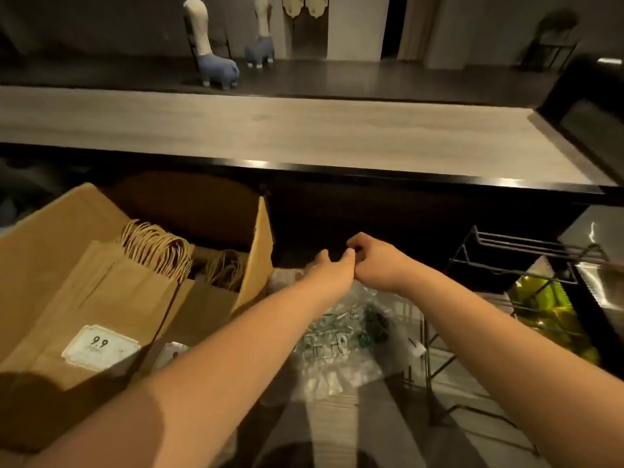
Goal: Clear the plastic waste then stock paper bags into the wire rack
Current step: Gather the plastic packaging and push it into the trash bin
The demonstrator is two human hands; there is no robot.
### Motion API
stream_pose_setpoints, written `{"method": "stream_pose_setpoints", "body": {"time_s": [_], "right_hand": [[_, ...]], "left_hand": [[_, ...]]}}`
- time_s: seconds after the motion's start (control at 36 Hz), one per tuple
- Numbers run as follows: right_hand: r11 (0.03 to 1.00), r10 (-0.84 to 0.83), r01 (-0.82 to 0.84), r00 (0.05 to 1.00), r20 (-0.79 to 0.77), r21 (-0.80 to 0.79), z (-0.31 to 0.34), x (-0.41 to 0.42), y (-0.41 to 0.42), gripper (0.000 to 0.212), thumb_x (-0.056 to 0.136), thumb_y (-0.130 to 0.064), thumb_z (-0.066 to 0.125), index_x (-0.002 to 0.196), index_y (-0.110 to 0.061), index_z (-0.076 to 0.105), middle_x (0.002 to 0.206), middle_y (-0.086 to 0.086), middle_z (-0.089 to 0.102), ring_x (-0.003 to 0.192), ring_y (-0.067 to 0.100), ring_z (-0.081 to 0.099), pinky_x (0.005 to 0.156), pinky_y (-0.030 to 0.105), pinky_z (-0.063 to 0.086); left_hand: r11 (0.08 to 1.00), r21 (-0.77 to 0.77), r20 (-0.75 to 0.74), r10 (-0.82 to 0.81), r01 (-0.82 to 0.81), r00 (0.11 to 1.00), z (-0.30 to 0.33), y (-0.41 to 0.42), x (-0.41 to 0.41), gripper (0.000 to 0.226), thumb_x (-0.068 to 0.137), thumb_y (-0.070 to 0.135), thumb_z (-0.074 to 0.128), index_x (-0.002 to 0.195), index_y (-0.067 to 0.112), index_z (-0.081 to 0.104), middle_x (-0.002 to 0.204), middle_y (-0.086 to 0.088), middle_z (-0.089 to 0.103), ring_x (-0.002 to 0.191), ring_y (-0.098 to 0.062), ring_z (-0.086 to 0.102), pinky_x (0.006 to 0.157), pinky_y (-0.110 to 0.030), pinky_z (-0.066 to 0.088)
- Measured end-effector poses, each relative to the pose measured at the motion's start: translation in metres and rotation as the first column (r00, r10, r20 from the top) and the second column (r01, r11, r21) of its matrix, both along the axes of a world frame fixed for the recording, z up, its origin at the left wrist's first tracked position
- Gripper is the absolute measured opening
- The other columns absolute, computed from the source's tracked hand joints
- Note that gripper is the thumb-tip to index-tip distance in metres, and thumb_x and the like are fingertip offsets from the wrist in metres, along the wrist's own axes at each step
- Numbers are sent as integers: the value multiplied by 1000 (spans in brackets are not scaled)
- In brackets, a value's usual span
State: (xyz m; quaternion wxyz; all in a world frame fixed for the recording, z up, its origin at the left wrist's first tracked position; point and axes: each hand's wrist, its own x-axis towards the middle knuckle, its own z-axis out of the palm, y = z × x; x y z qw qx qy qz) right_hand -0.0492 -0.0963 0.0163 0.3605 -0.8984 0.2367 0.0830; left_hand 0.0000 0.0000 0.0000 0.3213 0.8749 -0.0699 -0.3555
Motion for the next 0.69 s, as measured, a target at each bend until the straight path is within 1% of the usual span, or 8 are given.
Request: {"method": "stream_pose_setpoints", "body": {"time_s": [0.11, 0.22, 0.31, 0.39, 0.44, 0.5, 0.58, 0.69], "right_hand": [[962, 53, -106, 977, -209, -252, -21, 2, 13, 59, 96, -39, 54, 148, -25, 30, 142, 10, 45, 124, 31, 50, 96, 40, 45], [885, 68, -227, 926, -370, -405, -51, 2, 33, 82, 86, -34, 68, 152, -27, 19, 155, 9, 21, 142, 36, 23, 103, 47, 42], [827, 92, -326, 882, -461, -458, -66, 3, 46, 89, 86, -29, 68, 154, -28, 11, 160, 10, 7, 146, 40, 9, 108, 51, 37], [746, 124, -406, 864, -488, -528, -77, 4, 48, 86, 93, -32, 58, 156, -27, 0, 162, 13, -17, 147, 46, -9, 116, 61, 20], [707, 137, -435, 857, -496, -557, -86, 3, 42, 85, 96, -35, 53, 156, -29, -7, 159, 13, -28, 145, 48, -17, 117, 64, 9], [713, 137, -443, 848, -512, -544, -97, 1, 36, 94, 94, -36, 57, 155, -29, -14, 157, 15, -31, 144, 48, -19, 117, 64, 5], [768, 113, -428, 823, -557, -477, -111, -1, 28, 125, 81, -37, 76, 150, -28, -28, 160, 16, -24, 146, 47, -13, 118, 62, 5], [822, 97, -400, 799, -594, -404, -119, 3, 21, 141, 70, -42, 85, 148, -25, -32, 163, 16, -5, 148, 45, -3, 117, 58, 14]], "left_hand": [[944, 330, 114, -59, 18, 992, -30, 2, -9, 56, 99, 54, 18, 152, 40, 4, 161, 2, -9, 147, -28, -9, 117, -56, 5], [971, 241, 87, -16, -5, 996, -76, 28, -11, 67, 99, 44, 38, 151, 40, -3, 160, -1, -17, 147, -34, -10, 117, -54, 12], [918, 373, 98, -185, 136, 978, -105, 48, -11, 91, 89, 42, 52, 147, 44, -18, 157, -3, -27, 145, -35, -18, 117, -57, 9], [893, 419, 192, -262, 163, 946, -118, 62, -10, 99, 89, 28, 63, 151, 34, -14, 160, -12, -15, 147, -38, -8, 118, -52, 8], [855, 474, 138, -308, 210, 941, -117, 66, -10, 108, 89, 21, 66, 145, 41, -24, 158, -11, -22, 146, -36, -17, 117, -55, 5], [832, 490, 95, -346, 259, 933, -118, 63, -12, 119, 86, 18, 70, 138, 48, -32, 155, -9, -31, 143, -36, -25, 114, -60, 3], [839, 471, 77, -347, 272, 935, -120, 60, -12, 128, 81, 12, 74, 136, 48, -36, 154, -11, -33, 142, -37, -26, 114, -64, 3], [803, 519, 51, -369, 291, 928, -127, 60, -3, 144, 67, 33, 87, 132, 46, -42, 156, -11, -29, 143, -38, -21, 113, -65, 8]]}}
